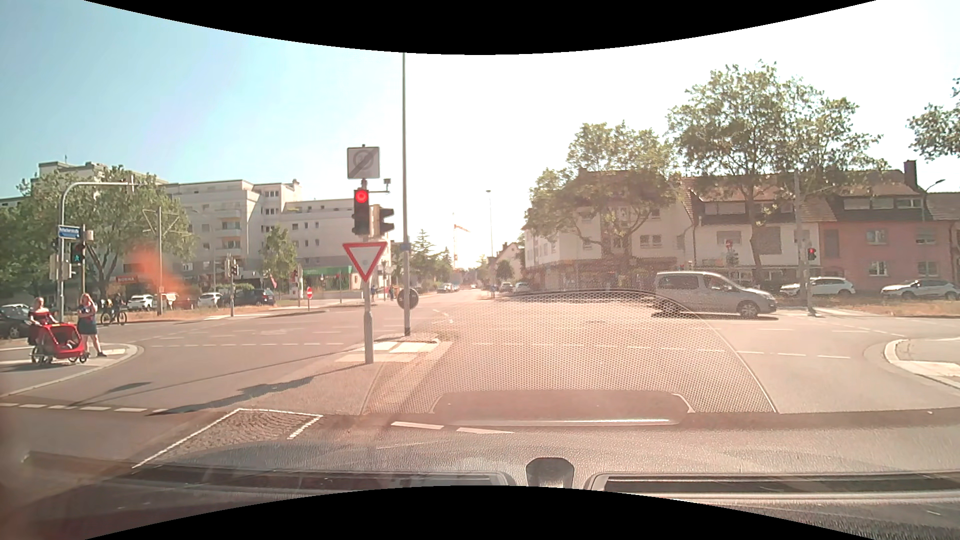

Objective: Follow the waypoints while adhering to traffic rules and regulations

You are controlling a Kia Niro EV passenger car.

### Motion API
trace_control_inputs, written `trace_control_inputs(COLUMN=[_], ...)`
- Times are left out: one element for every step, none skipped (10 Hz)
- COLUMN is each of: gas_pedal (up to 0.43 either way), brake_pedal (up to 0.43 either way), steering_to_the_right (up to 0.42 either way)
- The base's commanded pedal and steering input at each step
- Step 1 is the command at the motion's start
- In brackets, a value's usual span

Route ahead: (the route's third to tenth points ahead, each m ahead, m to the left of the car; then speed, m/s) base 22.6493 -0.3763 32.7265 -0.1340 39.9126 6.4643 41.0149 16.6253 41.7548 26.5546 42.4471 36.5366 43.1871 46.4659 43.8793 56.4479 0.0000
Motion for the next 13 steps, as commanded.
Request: trace_control_inputs(gas_pedal=[0.000,0.000,0.000,0.000,0.000,0.000,0.000,0.000,0.000,0.000,0.000,0.000,0.000], brake_pedal=[0.287,0.287,0.293,0.287,0.287,0.287,0.287,0.293,0.287,0.293,0.287,0.287,0.287], steering_to_the_right=[-0.008,-0.008,-0.007,-0.007,-0.007,-0.007,-0.007,-0.008,-0.007,-0.007,-0.007,-0.007,-0.007])
